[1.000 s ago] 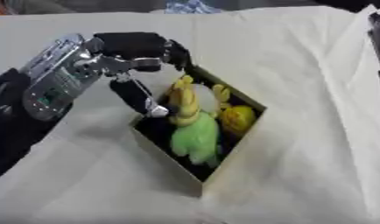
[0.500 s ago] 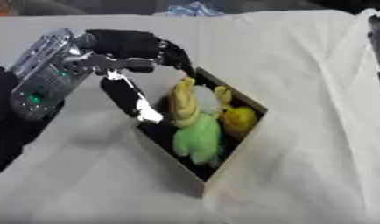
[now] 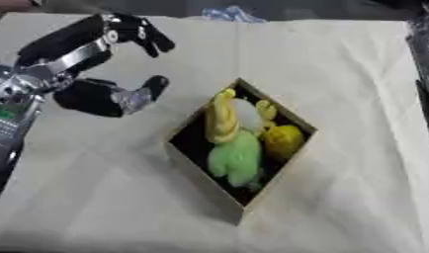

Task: Pick up objects on the table and place them in the box.

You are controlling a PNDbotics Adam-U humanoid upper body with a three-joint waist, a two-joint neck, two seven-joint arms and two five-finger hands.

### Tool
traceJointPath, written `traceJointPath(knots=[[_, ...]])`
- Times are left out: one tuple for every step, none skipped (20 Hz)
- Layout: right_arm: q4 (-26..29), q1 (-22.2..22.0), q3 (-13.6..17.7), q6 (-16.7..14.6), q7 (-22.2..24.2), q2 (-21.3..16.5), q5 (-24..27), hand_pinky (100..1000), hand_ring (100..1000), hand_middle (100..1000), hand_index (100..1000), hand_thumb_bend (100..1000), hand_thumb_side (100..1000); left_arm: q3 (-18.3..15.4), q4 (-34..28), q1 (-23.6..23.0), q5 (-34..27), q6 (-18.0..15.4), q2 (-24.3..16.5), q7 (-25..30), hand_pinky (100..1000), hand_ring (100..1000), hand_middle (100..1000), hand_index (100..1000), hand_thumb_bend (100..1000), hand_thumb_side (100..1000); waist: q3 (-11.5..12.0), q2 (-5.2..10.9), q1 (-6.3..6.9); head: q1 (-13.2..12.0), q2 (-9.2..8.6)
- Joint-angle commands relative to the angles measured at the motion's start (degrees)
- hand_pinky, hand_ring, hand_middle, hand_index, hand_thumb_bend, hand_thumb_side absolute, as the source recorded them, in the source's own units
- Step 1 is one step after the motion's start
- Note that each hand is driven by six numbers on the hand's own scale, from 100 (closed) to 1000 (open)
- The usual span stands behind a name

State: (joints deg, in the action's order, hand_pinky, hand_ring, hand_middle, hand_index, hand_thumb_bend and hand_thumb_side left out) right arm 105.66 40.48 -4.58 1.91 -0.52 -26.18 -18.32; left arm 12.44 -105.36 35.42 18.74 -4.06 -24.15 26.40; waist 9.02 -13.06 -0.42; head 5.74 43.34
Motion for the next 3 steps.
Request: traceJointPath(knots=[[2.3, 0.1, 1.0, 0.0, -1.1, 1.3, 0.8, 889, 868, 677, 795, 100, 401, -5.3, -4.6, -2.4, -3.1, 2.9, 0.8, -2.9, 828, 728, 722, 847, 258, 627, -0.2, 1.45, 0.22, 0.2, 0.1], [2.8, -0.3, 1.3, 0.1, -1.3, 2.5, 1.3, 891, 869, 677, 793, 100, 433, -6.7, -5.9, -3.8, -3.9, 3.8, 1.3, -3.8, 828, 728, 722, 851, 274, 621, -0.5, 1.54, 0.34, 0.0, 0.12], [3.5, -0.8, 1.7, 0.3, -1.6, 3.7, 2.0, 892, 869, 676, 792, 100, 445, -8.2, -7.3, -5.2, -4.8, 4.7, 1.8, -4.6, 828, 727, 722, 854, 279, 623, -0.8, 1.6, 0.47, -0.2, 0.15]])
